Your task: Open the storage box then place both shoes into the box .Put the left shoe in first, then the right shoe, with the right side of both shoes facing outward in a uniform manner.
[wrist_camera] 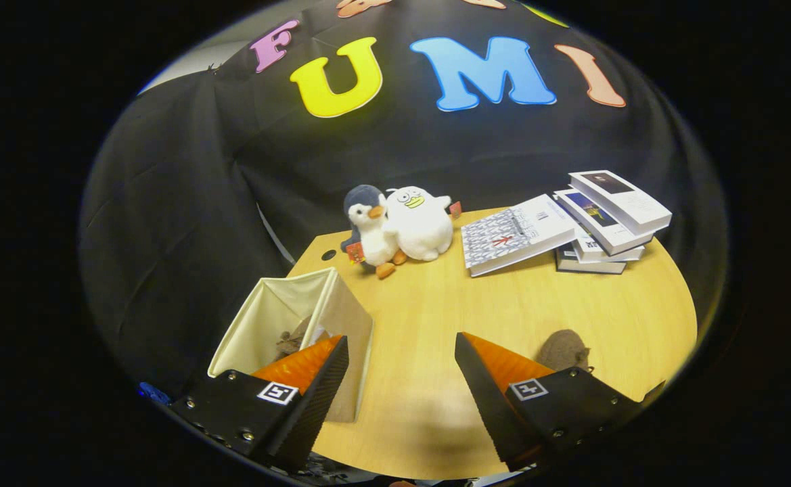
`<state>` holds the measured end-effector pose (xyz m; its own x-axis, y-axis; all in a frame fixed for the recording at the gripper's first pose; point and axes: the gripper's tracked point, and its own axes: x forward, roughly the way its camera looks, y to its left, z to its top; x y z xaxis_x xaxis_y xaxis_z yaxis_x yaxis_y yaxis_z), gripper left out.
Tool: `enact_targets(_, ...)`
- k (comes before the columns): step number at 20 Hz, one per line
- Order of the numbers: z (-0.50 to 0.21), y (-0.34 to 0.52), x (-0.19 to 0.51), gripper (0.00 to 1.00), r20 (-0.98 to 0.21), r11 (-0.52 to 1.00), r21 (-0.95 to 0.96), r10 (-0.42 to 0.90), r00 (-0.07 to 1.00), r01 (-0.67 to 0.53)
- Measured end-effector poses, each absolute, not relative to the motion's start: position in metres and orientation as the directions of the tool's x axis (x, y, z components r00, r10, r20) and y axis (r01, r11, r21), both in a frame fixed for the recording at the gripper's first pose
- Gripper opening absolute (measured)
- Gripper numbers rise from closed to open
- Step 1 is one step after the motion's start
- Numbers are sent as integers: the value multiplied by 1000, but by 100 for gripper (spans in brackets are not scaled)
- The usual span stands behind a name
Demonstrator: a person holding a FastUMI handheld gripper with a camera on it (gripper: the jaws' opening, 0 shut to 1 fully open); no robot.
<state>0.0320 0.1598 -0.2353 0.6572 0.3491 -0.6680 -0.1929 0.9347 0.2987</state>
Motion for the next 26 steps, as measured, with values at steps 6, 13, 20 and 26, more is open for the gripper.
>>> enact_targets(6, -255, 89, 30, 98, -697, 968, 214, 246, 673, -132)
enact_targets(13, -297, 24, 8, 98, -752, 990, 112, 144, 643, -91)
enact_targets(20, -337, -9, -9, 98, -802, 995, 80, 100, 589, -60)
enact_targets(26, -375, -25, -30, 98, -858, 997, 46, 73, 508, -65)
